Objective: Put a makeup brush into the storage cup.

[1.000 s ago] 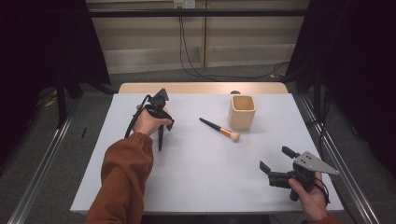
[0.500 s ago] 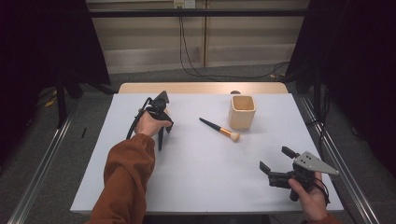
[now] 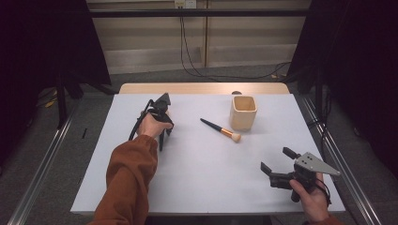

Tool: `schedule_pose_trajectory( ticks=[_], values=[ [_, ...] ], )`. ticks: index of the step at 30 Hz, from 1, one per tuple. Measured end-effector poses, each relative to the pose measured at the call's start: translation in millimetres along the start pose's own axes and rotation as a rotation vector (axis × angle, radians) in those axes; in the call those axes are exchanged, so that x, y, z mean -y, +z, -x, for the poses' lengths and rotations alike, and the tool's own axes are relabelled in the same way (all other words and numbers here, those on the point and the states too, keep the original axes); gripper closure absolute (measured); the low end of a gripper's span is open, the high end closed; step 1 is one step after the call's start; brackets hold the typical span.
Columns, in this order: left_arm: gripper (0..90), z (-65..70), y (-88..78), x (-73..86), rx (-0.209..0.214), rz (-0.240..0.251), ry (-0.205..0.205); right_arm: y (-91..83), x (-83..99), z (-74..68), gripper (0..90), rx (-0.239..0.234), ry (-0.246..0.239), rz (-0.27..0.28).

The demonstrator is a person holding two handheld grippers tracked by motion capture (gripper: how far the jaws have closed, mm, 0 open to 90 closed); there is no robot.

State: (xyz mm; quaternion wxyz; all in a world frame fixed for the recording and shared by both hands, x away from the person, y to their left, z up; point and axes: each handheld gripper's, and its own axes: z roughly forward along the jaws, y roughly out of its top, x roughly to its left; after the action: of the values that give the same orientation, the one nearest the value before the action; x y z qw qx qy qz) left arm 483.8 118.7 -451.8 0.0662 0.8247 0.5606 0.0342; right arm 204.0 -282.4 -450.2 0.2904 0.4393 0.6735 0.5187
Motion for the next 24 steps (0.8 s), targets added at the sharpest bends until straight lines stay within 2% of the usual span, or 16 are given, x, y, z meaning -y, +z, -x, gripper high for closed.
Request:
schedule_pose_trajectory(
  ticks=[5,6,8,11,16,20,24],
  values=[
    [45.5,-0.4,-0.6,-0.7,-0.006,-0.002,-0.023,0.6,0.1,-0.2,0.0,-0.003,-0.002,-0.001],
    [47.8,-1.0,-0.9,-0.5,-0.008,0.006,-0.039,0.6,0.3,0.1,0.0,-0.005,-0.006,-0.004],
    [55.3,-1.0,-1.2,-0.8,-0.009,0.009,-0.042,0.9,0.6,0.0,0.0,-0.003,-0.001,-0.007],
    [59.5,0.0,-1.4,-1.1,-0.007,0.005,-0.038,0.7,0.4,0.1,0.0,-0.004,-0.005,-0.004],
    [68.3,-0.4,-1.2,-1.3,-0.005,0.006,-0.060,1.4,0.4,-0.4,0.0,-0.006,0.001,-0.005],
    [70.7,1.7,-1.5,-1.1,-0.015,0.003,-0.047,1.0,0.6,-0.3,0.0,-0.005,0.001,-0.006],
    [74.3,0.7,-1.6,-0.2,-0.006,0.009,-0.032,0.8,0.7,-0.2,0.0,-0.006,-0.005,-0.007]
  ],
)
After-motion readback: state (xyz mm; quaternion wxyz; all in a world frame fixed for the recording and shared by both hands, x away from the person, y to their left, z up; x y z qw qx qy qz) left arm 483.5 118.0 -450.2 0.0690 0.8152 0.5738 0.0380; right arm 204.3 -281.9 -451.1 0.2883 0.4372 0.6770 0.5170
